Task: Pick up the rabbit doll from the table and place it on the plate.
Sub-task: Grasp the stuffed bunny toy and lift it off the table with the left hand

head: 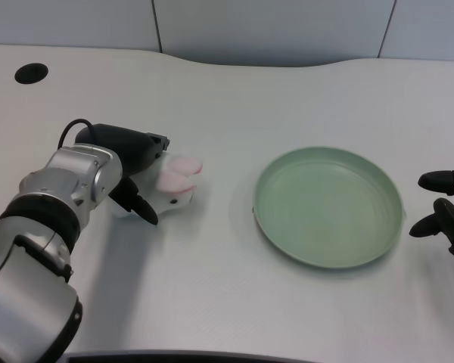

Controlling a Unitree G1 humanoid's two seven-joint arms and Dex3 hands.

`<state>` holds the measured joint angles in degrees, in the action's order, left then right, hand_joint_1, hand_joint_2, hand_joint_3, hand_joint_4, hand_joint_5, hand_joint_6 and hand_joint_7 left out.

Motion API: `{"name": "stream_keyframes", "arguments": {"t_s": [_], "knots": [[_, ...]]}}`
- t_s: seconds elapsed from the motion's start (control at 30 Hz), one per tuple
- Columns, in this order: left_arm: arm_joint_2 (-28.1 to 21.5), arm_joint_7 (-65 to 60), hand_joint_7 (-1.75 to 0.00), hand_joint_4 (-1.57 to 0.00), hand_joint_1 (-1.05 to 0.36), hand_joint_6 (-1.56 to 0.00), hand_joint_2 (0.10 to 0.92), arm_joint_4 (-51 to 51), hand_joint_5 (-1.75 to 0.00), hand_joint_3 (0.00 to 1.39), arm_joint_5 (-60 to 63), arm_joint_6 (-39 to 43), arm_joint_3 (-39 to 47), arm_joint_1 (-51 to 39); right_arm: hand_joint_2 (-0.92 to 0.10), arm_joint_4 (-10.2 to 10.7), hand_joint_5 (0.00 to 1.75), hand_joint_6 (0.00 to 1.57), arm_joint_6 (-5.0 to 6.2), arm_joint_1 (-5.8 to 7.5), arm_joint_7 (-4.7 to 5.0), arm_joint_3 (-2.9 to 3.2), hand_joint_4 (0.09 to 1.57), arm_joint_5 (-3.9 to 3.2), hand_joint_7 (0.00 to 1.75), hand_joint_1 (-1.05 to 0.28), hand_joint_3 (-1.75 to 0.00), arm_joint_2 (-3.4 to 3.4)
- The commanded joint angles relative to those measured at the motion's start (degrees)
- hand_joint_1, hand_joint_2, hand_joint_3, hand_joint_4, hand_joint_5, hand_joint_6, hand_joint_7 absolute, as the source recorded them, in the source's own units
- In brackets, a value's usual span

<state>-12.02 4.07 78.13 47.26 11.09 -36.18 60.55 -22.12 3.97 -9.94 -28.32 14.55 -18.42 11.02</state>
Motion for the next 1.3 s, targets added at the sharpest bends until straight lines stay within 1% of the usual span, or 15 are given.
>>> {"name": "stream_keyframes", "arguments": {"t_s": [0.03, 0.23, 0.27, 0.3, 0.33, 0.4, 0.47, 0.57, 0.6, 0.77, 0.8, 0.93, 1.0, 1.2, 1.3], "knots": [[0.5, -0.2, -0.06, -0.19, -0.98, -0.2, 0.817, 0.7, -0.12, 0.0, 0.6, -1.2, -1.0, -1.4, -0.92, 0.3, 1.52, 0.31, 0.37, 0.95, -0.62, 0.4, 0.31, -0.94, 1.05, -0.28, -0.55, 0.49], [1.1, -7.8, -0.1, -0.4, -0.74, -0.51, 0.733, 1.0, -0.17, 0.0, 4.6, -0.7, -5.7, -1.8, -0.92, 0.9, 1.54, 0.31, 0.62, 2.13, -1.62, 0.79, 0.31, -1.67, 1.07, -0.29, -0.55, 0.67], [1.1, -9.2, -0.14, -0.41, -0.67, -0.58, 0.734, 1.0, -0.3, 0.0, 5.0, -0.4, -6.2, -1.8, -0.92, 1.5, 1.53, 0.31, 0.36, 2.61, -1.59, 0.87, 0.3, -1.89, 1.07, -0.31, -0.55, 0.61], [1.1, -10.3, -0.26, -0.3, -0.62, -0.61, 0.733, 1.1, -0.73, 0.0, 5.3, -0.1, -6.5, -1.9, -0.92, 2.1, 1.53, 0.3, 0.12, 3.08, -1.49, 0.89, 0.3, -2.09, 1.07, -0.32, -0.55, 0.55], [1.1, -11.3, -0.42, -0.23, -0.59, -0.56, 0.731, 1.1, -0.95, 0.0, 5.4, 0.2, -6.7, -1.9, -0.92, 2.8, 1.53, 0.3, -0.09, 3.59, -1.32, 0.87, 0.3, -2.17, 1.07, -0.32, -0.55, 0.53], [1.2, -12.9, -1.01, -0.17, -0.51, -0.36, 0.726, 1.2, -1.34, 0.0, 5.5, 0.8, -7.0, -2.0, -0.92, 3.2, 1.53, 0.3, 0.01, 4.18, -1.78, 0.96, 0.3, -2.7, 1.08, -0.33, -0.55, 0.51], [1.1, -13.8, -1.22, -0.18, -0.47, -0.29, 0.729, 1.4, -1.47, 0.0, 5.9, 1.2, -7.5, -1.9, -0.92, 3.7, 1.54, 0.3, -0.42, 4.55, -2.03, 1.07, 0.3, -3.27, 1.08, -0.33, -0.56, 0.47], [1.0, -16.0, -1.34, -0.18, -0.43, -0.26, 0.736, 1.4, -1.55, 0.0, 6.6, 1.8, -8.0, -1.7, -0.92, 4.5, 1.54, 0.3, -1.15, 4.99, -1.69, 1.08, 0.3, -3.64, 1.09, -0.33, -0.56, 0.38], [0.9, -19.0, -1.33, -0.31, -0.35, -0.33, 0.762, 1.3, -1.56, 0.01, 7.5, 2.1, -8.8, -1.7, -0.92, 4.6, 1.54, 0.29, -0.99, 5.19, -1.73, 1.04, 0.29, -3.53, 1.08, -0.33, -0.55, 0.4], [0.6, -26.9, -0.83, -0.73, -0.31, -0.74, 0.813, 1.5, -1.72, 0.01, 9.4, 2.0, -10.4, -1.7, -0.92, 5.6, 1.53, 0.28, -1.19, 5.72, -1.66, 0.89, 0.3, -3.3, 1.08, -0.34, -0.54, 0.49], [0.5, -26.5, -0.62, -0.83, -0.3, -0.85, 0.813, 1.6, -1.74, 0.0, 9.2, 1.8, -10.4, -1.5, -0.92, 5.7, 1.53, 0.28, -1.33, 5.76, -1.7, 0.88, 0.3, -3.38, 1.09, -0.34, -0.54, 0.46], [0.0, -26.4, -0.45, -0.87, -0.26, -0.99, 0.827, 1.6, -1.75, 0.01, 7.9, 2.0, -9.2, -1.1, -0.92, 6.0, 1.53, 0.27, -1.83, 5.56, -1.5, 0.82, 0.3, -3.4, 1.09, -0.32, -0.55, 0.31], [-0.3, -27.5, -0.97, -0.83, -0.21, -0.79, 0.875, 1.5, -1.75, 0.01, 7.0, 2.2, -8.2, -0.7, -0.92, 5.5, 1.53, 0.28, -1.65, 5.13, -1.61, 0.82, 0.29, -3.3, 1.1, -0.33, -0.55, 0.32], [0.7, -27.9, -1.13, -0.81, -0.22, -0.76, 0.889, 0.8, -1.75, 0.01, 1.5, 2.0, -2.0, 0.7, -0.92, 4.6, 1.54, 0.28, -2.2, 4.25, -1.52, 0.94, 0.31, -3.45, 1.11, -0.32, -0.55, 0.4], [2.3, -26.9, -1.52, -0.81, -0.19, -0.65, 0.903, 0.5, -1.75, 0.02, -2.0, 1.8, 1.6, 1.7, -0.92, 3.4, 1.53, 0.27, -2.12, 3.47, -1.83, 1.1, 0.3, -3.48, 1.11, -0.32, -0.54, 0.58]]}}
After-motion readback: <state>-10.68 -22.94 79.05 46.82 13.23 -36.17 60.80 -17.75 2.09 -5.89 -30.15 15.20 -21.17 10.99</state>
